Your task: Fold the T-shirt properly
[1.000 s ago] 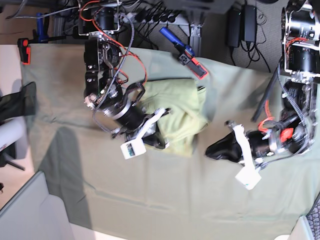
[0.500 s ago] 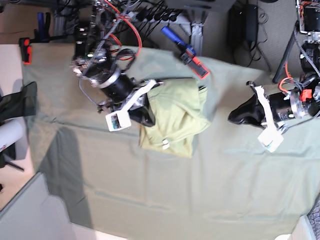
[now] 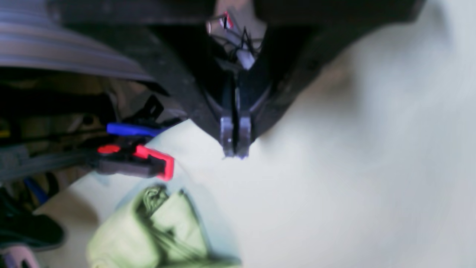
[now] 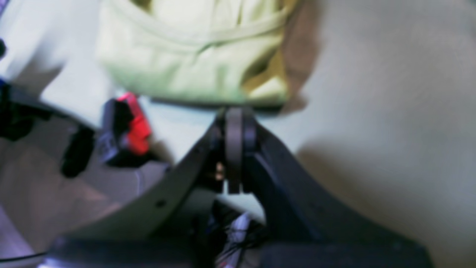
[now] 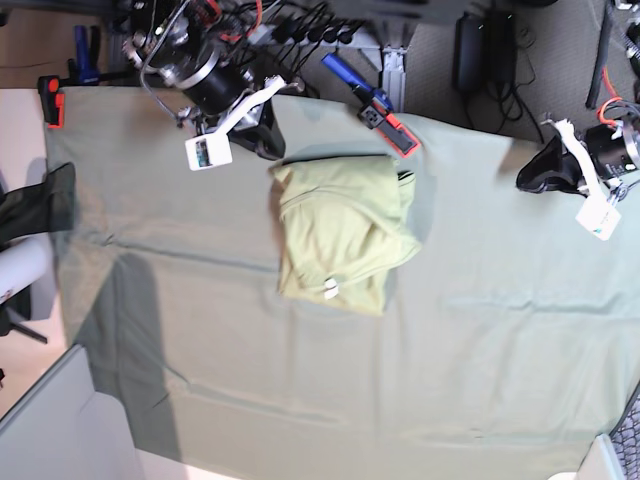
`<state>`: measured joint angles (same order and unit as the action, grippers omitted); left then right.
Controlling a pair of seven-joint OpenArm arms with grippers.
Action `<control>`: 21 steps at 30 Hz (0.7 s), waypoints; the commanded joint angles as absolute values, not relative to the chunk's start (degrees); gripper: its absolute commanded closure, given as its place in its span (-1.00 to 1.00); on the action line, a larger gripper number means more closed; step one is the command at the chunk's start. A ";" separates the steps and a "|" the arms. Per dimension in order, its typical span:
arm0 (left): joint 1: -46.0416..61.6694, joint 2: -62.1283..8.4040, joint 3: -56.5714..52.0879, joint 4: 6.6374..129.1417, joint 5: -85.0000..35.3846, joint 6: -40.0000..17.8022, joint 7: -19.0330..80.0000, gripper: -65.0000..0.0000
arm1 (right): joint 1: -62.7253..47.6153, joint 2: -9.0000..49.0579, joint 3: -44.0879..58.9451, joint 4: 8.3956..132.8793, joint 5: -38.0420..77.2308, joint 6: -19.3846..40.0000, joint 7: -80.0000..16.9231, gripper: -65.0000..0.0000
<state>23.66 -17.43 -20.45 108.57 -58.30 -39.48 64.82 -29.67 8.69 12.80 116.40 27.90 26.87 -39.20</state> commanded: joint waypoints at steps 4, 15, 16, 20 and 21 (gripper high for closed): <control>28.60 -17.98 -24.77 112.33 -61.08 -40.00 64.60 1.00 | -34.37 8.86 13.06 119.83 29.61 28.29 -38.02 1.00; 43.72 -17.96 -29.17 114.63 -60.10 -40.00 64.55 1.00 | -45.89 8.86 13.06 120.53 29.61 28.29 -39.29 1.00; 45.06 -17.93 -29.17 114.56 -59.46 -40.00 64.51 1.00 | -47.07 8.86 13.06 120.51 29.61 28.29 -39.29 1.00; 48.51 -17.96 -29.17 112.22 -55.40 -40.00 63.61 1.00 | -51.13 8.86 12.99 120.36 29.58 28.29 -39.29 1.00; 48.93 -17.98 -29.17 110.98 -54.35 -40.00 63.16 1.00 | -51.90 8.86 12.99 120.36 29.58 28.27 -39.29 1.00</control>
